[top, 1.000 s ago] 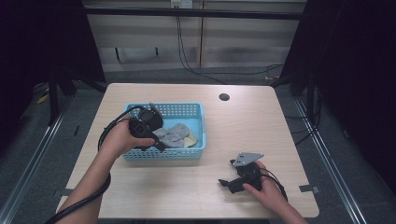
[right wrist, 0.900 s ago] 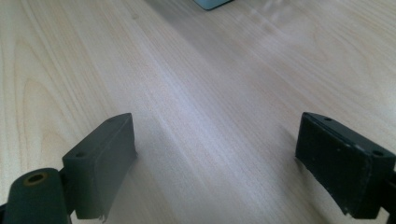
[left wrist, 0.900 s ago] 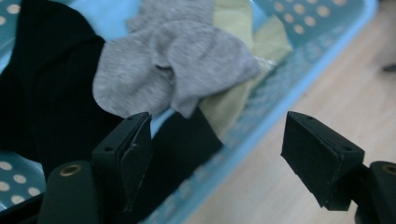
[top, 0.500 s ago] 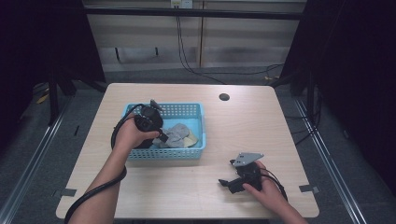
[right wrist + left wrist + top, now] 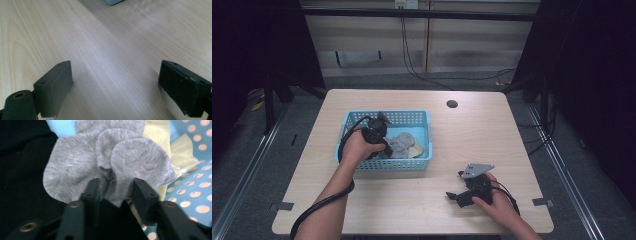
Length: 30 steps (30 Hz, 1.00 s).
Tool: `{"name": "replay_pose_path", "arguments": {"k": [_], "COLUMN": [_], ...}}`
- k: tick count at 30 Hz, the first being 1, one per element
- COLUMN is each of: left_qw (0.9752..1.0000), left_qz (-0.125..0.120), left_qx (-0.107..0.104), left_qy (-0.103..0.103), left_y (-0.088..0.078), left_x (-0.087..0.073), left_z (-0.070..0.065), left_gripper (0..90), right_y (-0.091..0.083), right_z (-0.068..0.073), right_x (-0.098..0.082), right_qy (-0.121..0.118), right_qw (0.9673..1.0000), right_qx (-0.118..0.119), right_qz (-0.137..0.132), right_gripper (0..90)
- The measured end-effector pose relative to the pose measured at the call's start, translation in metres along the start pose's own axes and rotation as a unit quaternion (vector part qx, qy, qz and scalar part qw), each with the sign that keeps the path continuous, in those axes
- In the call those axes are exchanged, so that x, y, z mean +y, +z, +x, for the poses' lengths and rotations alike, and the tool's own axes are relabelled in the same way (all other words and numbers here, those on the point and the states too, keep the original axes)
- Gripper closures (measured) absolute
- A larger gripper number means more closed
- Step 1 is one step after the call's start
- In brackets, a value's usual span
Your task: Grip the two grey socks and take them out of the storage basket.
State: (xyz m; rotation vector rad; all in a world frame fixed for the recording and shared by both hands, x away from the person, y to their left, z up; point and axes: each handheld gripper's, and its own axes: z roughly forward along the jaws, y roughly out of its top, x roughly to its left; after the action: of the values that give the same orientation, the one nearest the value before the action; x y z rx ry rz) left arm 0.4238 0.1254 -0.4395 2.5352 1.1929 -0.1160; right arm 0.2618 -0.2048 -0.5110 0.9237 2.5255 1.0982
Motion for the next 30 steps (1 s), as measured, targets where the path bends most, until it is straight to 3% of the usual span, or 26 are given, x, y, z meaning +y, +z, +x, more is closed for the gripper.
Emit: {"name": "replay_pose_path", "arguments": {"k": [5, 8, 11, 18, 19, 21, 24, 28, 29, 30], "left_qw": [0.9998, 0.9998, 0.9997, 0.9989, 0.9987, 0.9986, 0.999, 0.9996, 0.9998, 0.9998], "left_qz": [0.007, 0.003, -0.01, -0.023, -0.028, -0.028, -0.018, -0.001, 0.004, 0.004], "left_qx": [0.018, 0.021, 0.02, 0.015, 0.012, 0.015, 0.014, 0.006, 0.0, 0.0], "left_qy": [0.005, 0.0, -0.012, -0.038, -0.041, -0.043, -0.038, -0.027, -0.022, -0.022], "left_y": [-0.007, -0.01, -0.009, -0.005, -0.004, -0.001, 0.004, 0.01, 0.012, 0.012], "left_x": [0.0, -0.002, -0.003, 0.001, 0.002, 0.005, 0.007, 0.011, 0.012, 0.012], "left_z": [0.004, 0.007, 0.009, 0.008, 0.007, 0.007, 0.006, 0.003, 0.002, 0.002], "left_gripper": [79.4, 80.8, 63.7, 50.0, 43.0, 42.8, 44.1, 55.1, 62.9, 65.1], "right_y": [0.0, 0.0, 0.0, 0.0, 0.0, 0.0, 0.0, 0.0, 0.0, 0.0], "right_z": [0.0, 0.0, 0.0, 0.0, 0.0, 0.0, 0.0, 0.0, 0.0, 0.0], "right_x": [0.0, 0.0, 0.0, 0.0, 0.0, 0.0, 0.0, 0.0, 0.0, 0.0], "right_qy": [0.0, 0.0, 0.0, 0.0, 0.0, 0.0, 0.0, -0.001, -0.001, -0.001], "right_qw": [1.0, 1.0, 1.0, 1.0, 1.0, 1.0, 1.0, 1.0, 1.0, 1.0], "right_qx": [0.0, 0.0, 0.0, 0.0, 0.0, 0.0, 0.0, 0.0, 0.001, 0.001], "right_qz": [0.0, 0.0, 0.0, 0.0, 0.0, 0.0, 0.0, 0.0, 0.0, 0.0], "right_gripper": [11.6, 11.5, 11.6, 11.6, 11.6, 11.5, 11.6, 11.5, 11.6, 11.6]}}
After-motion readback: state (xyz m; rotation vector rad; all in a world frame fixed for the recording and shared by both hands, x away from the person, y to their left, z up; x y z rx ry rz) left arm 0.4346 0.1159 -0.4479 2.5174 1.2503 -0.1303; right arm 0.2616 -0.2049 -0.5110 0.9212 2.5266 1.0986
